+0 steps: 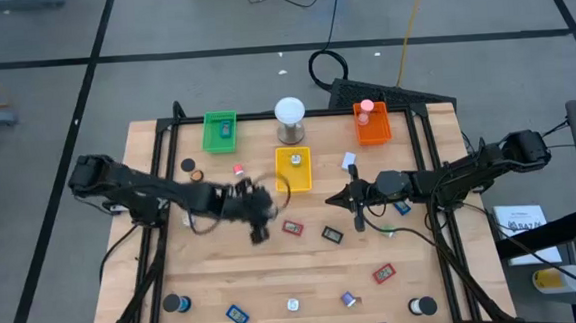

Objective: Pick & Place Office items
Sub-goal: Put the blue charger adapter into the yellow bin

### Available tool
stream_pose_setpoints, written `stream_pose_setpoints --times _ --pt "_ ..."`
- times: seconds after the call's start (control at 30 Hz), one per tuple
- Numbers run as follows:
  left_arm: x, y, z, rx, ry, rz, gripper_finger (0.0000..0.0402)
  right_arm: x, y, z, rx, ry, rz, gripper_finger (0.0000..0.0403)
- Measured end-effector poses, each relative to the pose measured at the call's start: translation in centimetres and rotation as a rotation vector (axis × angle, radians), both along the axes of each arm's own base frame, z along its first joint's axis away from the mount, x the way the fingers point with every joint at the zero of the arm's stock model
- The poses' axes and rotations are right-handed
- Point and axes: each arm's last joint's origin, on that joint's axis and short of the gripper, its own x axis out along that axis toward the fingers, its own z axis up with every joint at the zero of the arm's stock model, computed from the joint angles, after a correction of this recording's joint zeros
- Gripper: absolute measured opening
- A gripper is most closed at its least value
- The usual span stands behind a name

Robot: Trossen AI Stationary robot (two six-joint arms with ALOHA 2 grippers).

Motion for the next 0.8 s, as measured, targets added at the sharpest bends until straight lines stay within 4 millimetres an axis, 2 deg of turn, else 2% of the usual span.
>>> stream_pose_setpoints --times 0.1,0.2,0.27,0.5,0.67,0.8 --pt "1.1 2.7 2.5 0.018 -0.036 0.107 0.0140 0.0 0.0 0.0 0.000 -0.001 0.000 0.0000" --pt "2.7 5.6 3.5 0.028 -0.044 0.179 0.0141 0.0 0.0 0.0 0.000 -0.002 0.000 0.0000" --pt "3.7 7.6 3.1 0.030 -0.004 0.199 0.0142 0.0 0.0 0.1 0.001 -0.006 0.000 0.0000" --pt "6.9 12.5 -0.1 0.123 0.136 -0.033 0.0143 0.0 0.0 0.1 -0.002 -0.007 0.001 0.0000" --pt "7.5 15.2 -1.4 0.203 0.203 -0.127 0.0144 0.0 0.0 0.1 -0.002 -0.006 0.001 0.0000" --pt "7.2 16.6 -1.7 0.216 0.216 -0.168 0.0144 0.0 0.0 0.1 -0.002 -0.007 0.001 0.0000"
